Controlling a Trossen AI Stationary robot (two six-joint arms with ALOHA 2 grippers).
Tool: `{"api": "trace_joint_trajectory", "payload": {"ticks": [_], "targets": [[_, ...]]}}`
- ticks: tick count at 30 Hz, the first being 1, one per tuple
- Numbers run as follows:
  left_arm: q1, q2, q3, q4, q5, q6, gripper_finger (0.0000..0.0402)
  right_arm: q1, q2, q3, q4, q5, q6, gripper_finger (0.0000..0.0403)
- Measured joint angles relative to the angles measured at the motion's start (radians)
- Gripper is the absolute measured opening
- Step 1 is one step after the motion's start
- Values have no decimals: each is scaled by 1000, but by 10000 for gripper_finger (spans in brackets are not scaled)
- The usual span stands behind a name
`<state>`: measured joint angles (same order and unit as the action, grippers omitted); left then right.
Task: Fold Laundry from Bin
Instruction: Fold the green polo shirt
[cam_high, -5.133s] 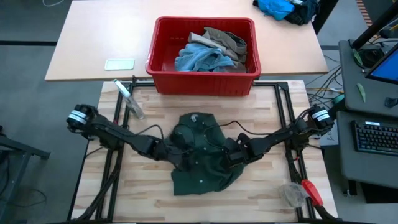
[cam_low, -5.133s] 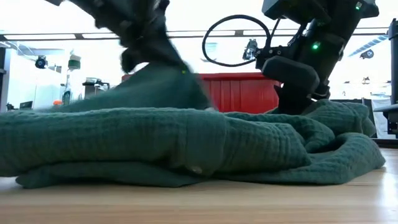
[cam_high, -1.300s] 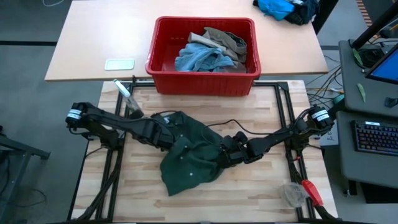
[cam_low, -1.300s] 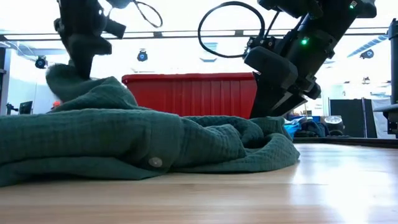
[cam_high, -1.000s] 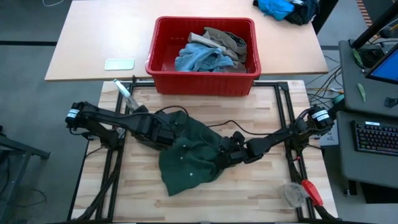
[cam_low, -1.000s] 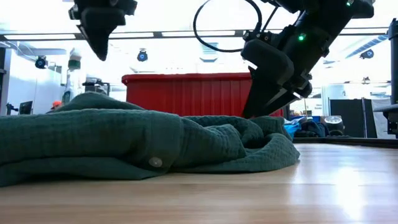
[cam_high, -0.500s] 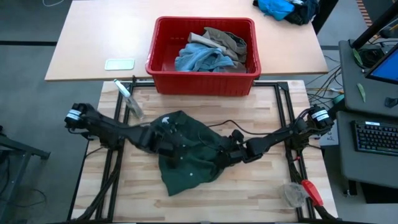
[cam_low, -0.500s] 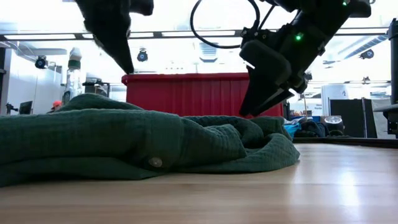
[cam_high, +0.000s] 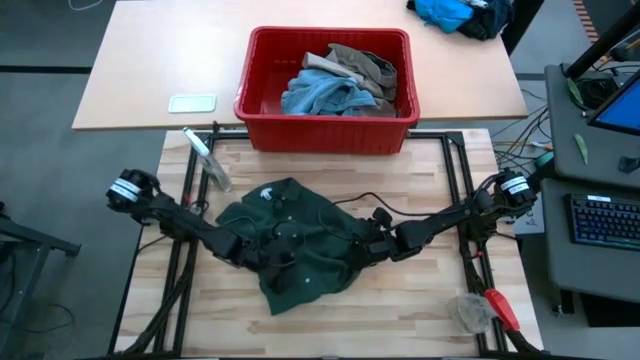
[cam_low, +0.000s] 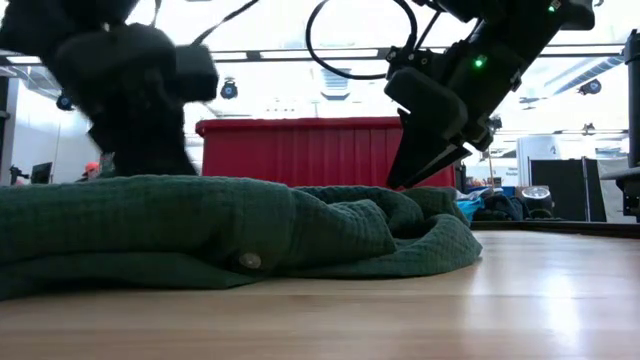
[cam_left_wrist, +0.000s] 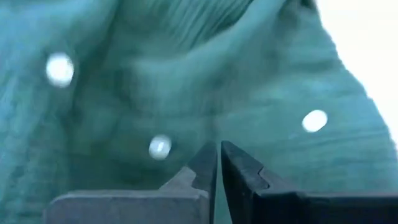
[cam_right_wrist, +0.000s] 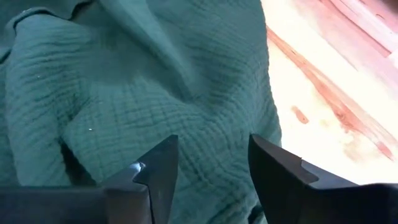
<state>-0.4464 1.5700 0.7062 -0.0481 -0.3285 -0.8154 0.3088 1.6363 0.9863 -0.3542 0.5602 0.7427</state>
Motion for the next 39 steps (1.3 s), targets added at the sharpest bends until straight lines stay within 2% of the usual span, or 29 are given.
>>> {"api": "trace_joint_trajectory", "payload": {"ticks": [4, 14, 19, 22, 27, 32, 35, 39], "targets": [[-19, 57, -3, -2, 16, -62, 2, 0, 0, 0, 1, 0, 6, 170], [-82, 149, 46, -41, 239, -147, 0, 0, 0, 0, 1, 1, 19, 175], [-98, 128, 98, -150, 275, -114, 0, -9, 0, 0, 7, 16, 24, 196], [-98, 117, 153, -288, 279, -73, 0, -23, 0, 0, 13, 16, 23, 212], [-97, 107, 273, -520, 203, 5, 0, -63, 0, -1, 48, 16, 15, 244], [-94, 106, 353, -703, 115, 12, 0, -133, 4, -5, 93, -7, -5, 274], [-94, 105, 373, -721, 52, 25, 0, -180, 4, -26, 152, -85, -50, 287], [-76, 104, 367, -653, -27, 94, 0, -223, 4, -80, 305, -235, -105, 293]]}}
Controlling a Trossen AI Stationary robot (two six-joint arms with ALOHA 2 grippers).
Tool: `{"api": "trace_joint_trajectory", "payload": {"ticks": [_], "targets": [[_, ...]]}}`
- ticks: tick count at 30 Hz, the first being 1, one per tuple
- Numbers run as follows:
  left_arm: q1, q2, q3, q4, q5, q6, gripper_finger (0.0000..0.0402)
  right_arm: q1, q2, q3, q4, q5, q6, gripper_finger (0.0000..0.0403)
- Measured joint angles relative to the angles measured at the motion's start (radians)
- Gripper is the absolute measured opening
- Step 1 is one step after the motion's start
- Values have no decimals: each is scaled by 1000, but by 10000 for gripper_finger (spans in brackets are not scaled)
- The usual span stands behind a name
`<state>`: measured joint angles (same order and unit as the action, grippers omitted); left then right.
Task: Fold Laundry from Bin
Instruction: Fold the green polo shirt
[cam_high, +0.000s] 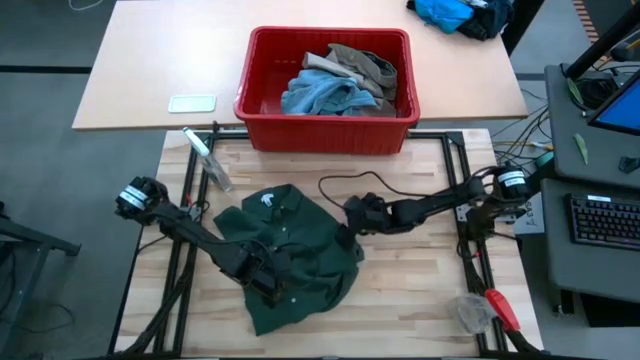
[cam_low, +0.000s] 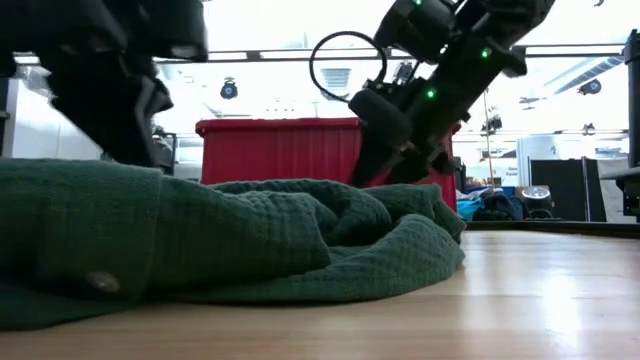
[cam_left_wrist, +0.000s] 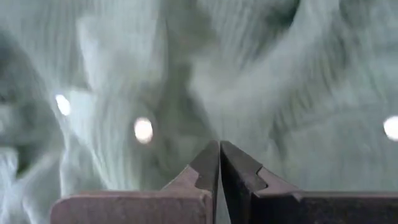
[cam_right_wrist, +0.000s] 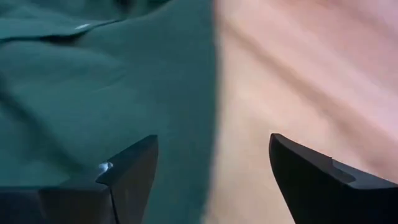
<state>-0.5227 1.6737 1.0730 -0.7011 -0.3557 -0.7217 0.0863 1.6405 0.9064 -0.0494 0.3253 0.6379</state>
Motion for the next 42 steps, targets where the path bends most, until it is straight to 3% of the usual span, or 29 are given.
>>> {"api": "trace_joint_trajectory", "payload": {"ticks": [4, 10, 16, 25, 33, 38, 42], "targets": [[40, 0, -23, 96, -27, 55, 0, -9, 0, -58, 143, -95, -1, 287], [108, 16, -81, 276, -76, 142, 0, -9, 0, -103, 170, -55, 52, 276], [147, 38, -153, 406, -82, 138, 0, 7, 1, -131, 169, -45, 70, 274], [150, 114, -241, 670, -115, 91, 0, 48, 164, -129, 291, -12, 91, 233], [151, 187, -203, 690, -134, 5, 0, 51, 178, -130, 425, -27, 12, 150], [152, 151, -167, 668, -123, -28, 0, 58, 75, -119, 455, -70, -90, 39], [151, 89, -150, 669, -126, 42, 0, 101, -4, -103, 451, -76, -192, 14]]}}
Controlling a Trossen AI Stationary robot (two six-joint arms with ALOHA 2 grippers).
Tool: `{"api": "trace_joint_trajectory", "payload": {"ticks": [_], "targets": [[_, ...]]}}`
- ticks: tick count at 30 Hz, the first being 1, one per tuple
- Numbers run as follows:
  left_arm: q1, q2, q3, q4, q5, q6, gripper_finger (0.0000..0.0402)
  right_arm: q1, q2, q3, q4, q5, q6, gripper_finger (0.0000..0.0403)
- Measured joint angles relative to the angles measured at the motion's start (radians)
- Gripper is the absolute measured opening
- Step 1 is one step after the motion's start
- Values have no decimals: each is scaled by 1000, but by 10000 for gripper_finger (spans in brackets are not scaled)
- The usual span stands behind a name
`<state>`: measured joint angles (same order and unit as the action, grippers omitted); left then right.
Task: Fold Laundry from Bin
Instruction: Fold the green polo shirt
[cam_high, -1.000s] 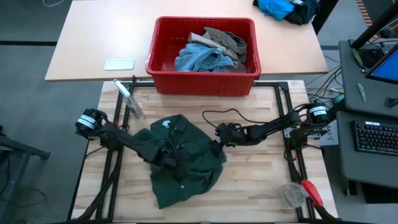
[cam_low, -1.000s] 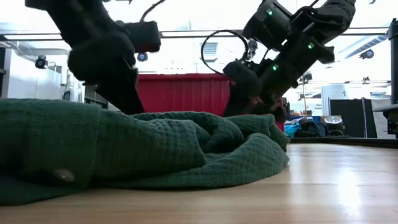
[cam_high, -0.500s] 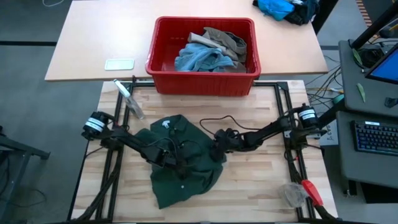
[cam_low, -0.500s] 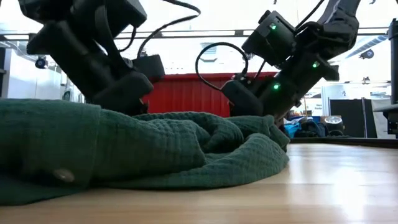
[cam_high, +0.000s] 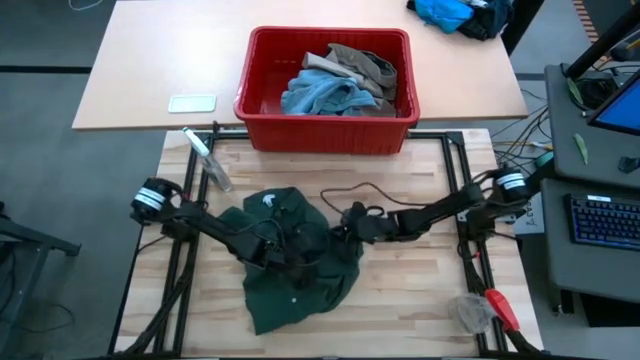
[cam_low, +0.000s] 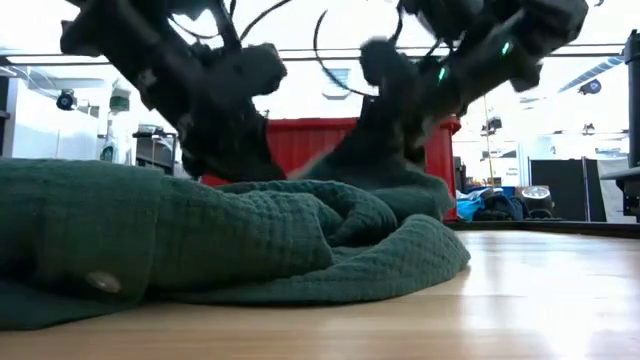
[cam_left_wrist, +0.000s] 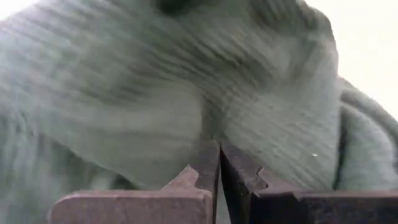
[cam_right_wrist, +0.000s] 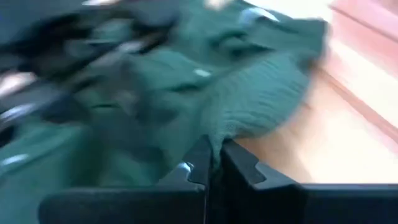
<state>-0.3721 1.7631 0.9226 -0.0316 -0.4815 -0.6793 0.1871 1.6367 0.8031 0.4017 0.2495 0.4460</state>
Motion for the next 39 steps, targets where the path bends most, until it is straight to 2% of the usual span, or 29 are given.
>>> {"api": "trace_joint_trajectory", "payload": {"ticks": [5, 9, 12, 16, 19, 21, 25, 28, 30, 33, 37, 39], "targets": [[-6, -93, -1, -11, -44, 70, 0, 99, -41, 24, 5, 5, -84, 10], [-18, -152, -1, -18, -103, 129, 0, 154, 1, 63, 3, 12, -131, 10], [-21, -187, -1, -25, -106, 159, 0, 174, 51, 93, -3, 13, -151, 9], [-21, -217, -1, -99, -125, 151, 0, 180, 82, 126, -140, 54, -155, 9], [-21, -249, -1, -210, -132, 66, 0, 181, 50, 178, -357, 217, -121, 9], [-21, -268, -1, -313, -131, -14, 0, 177, 20, 232, -561, 398, -86, 9], [-21, -305, -1, -488, -136, -144, 0, 173, -24, 356, -993, 764, 114, 9], [-18, -313, -1, -571, -167, -190, 0, 159, -36, 417, -1203, 898, 259, 9], [-15, -310, -1, -602, -205, -211, 0, 140, -39, 427, -1225, 891, 293, 9], [-6, -293, -1, -615, -229, -217, 0, 106, -32, 418, -1205, 801, 296, 9], [18, -277, -1, -606, -199, -224, 0, 70, -3, 379, -1205, 656, 323, 9], [33, -273, -1, -599, -161, -216, 0, 61, 4, 353, -1210, 639, 364, 9]]}}
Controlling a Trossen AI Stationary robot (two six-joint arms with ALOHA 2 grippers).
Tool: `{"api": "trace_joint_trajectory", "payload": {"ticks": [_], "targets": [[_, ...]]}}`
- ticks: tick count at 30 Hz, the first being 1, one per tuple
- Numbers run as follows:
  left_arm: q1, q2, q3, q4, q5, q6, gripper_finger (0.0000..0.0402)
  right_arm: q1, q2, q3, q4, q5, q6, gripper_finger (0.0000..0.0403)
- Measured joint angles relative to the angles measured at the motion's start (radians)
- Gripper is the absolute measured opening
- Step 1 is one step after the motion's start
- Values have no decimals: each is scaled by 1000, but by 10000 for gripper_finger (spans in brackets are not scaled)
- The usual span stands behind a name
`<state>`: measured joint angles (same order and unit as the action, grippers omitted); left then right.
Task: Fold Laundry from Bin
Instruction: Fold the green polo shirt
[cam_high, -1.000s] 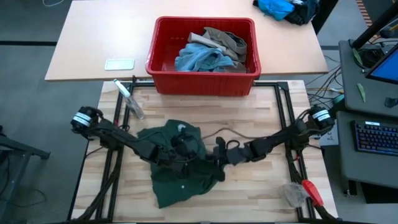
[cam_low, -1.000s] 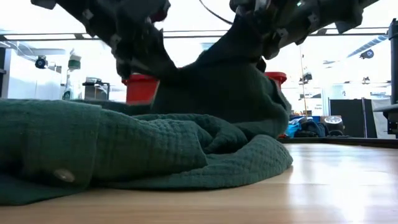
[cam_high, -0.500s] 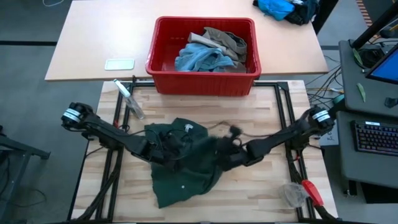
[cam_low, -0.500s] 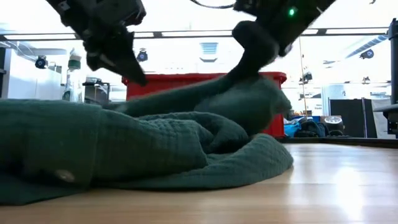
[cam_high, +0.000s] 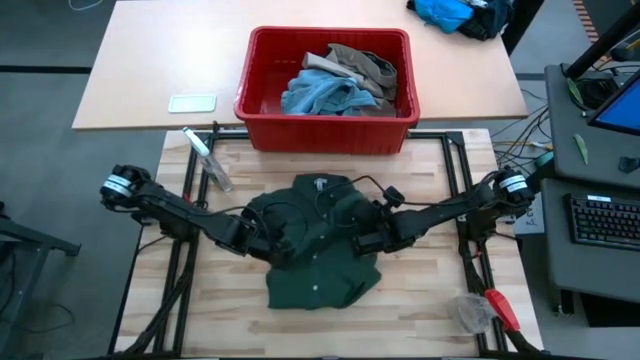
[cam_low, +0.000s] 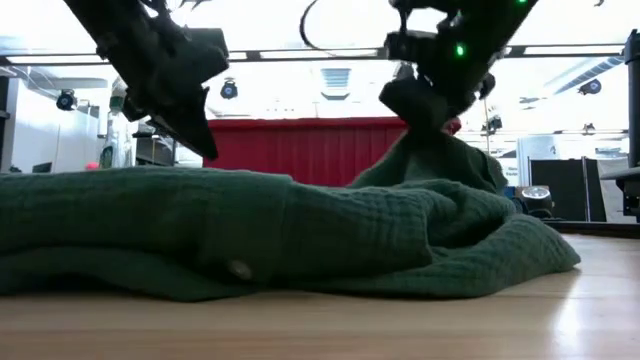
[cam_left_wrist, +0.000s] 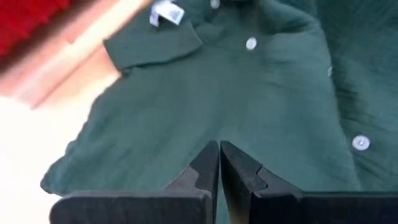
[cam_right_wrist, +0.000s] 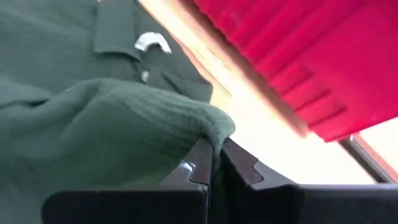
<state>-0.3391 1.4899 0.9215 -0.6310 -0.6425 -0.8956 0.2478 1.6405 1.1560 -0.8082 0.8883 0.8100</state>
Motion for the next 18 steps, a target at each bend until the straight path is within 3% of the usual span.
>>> {"api": "trace_joint_trajectory", "payload": {"ticks": [7, 11, 15, 18], "targets": [[88, 0, -1, 27, 52, 127, 0, -9, -3, -85, 2, 0, 149, 11], [168, 0, -36, 186, 220, 306, 0, -8, -3, -113, 10, -29, 195, 12], [251, 0, -119, 466, 518, 489, 0, -8, -3, -139, 13, -56, 222, 12], [304, 0, -159, 565, 557, 485, 0, -8, -3, -155, 15, -82, 246, 12]]}}
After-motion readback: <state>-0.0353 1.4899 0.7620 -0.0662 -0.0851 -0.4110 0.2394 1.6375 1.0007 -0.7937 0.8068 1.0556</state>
